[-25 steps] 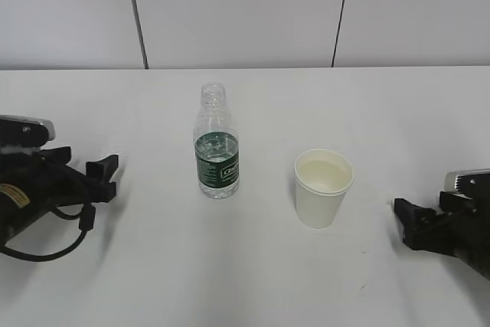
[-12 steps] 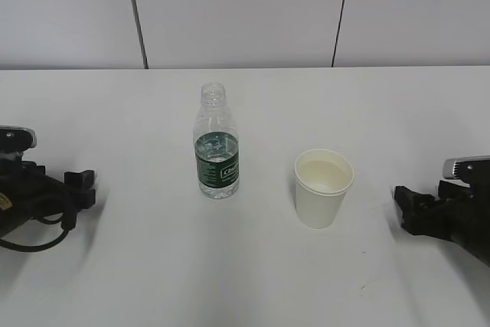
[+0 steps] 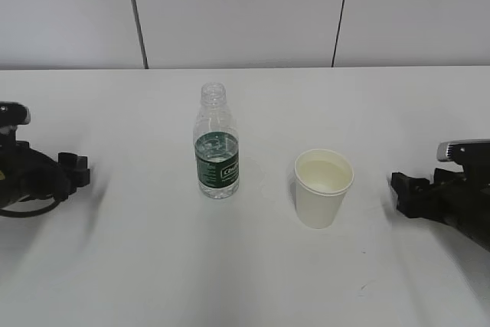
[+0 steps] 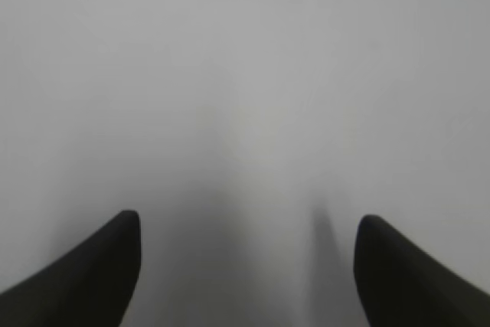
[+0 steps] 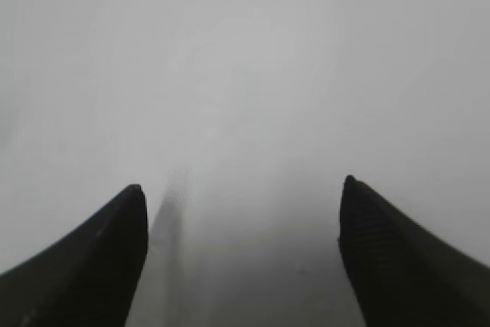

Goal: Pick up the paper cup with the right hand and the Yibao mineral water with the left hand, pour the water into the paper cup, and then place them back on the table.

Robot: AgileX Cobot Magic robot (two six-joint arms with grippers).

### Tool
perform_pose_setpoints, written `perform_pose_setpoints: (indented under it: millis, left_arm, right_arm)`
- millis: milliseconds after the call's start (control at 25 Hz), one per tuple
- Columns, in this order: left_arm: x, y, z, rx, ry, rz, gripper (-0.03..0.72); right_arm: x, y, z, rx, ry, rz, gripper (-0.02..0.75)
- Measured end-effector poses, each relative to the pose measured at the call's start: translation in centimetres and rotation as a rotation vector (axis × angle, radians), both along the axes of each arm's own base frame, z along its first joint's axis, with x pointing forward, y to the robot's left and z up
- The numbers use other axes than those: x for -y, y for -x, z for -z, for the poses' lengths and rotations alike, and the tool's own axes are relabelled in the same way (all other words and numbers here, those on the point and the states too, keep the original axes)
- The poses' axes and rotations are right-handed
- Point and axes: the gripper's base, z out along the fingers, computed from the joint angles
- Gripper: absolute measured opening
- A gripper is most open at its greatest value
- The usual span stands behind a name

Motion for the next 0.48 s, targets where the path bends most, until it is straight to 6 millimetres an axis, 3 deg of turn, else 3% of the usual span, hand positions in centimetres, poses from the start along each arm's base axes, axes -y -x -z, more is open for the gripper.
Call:
perform_pose_setpoints:
  millis: [480]
  left_arm:
    - [0.2, -2.5, -4.2, -0.192, -0.033, -0.005, 0.526]
  right_arm:
    - [0.6, -2.7, -6.5, -0.117, 0.058, 0.02, 0.596]
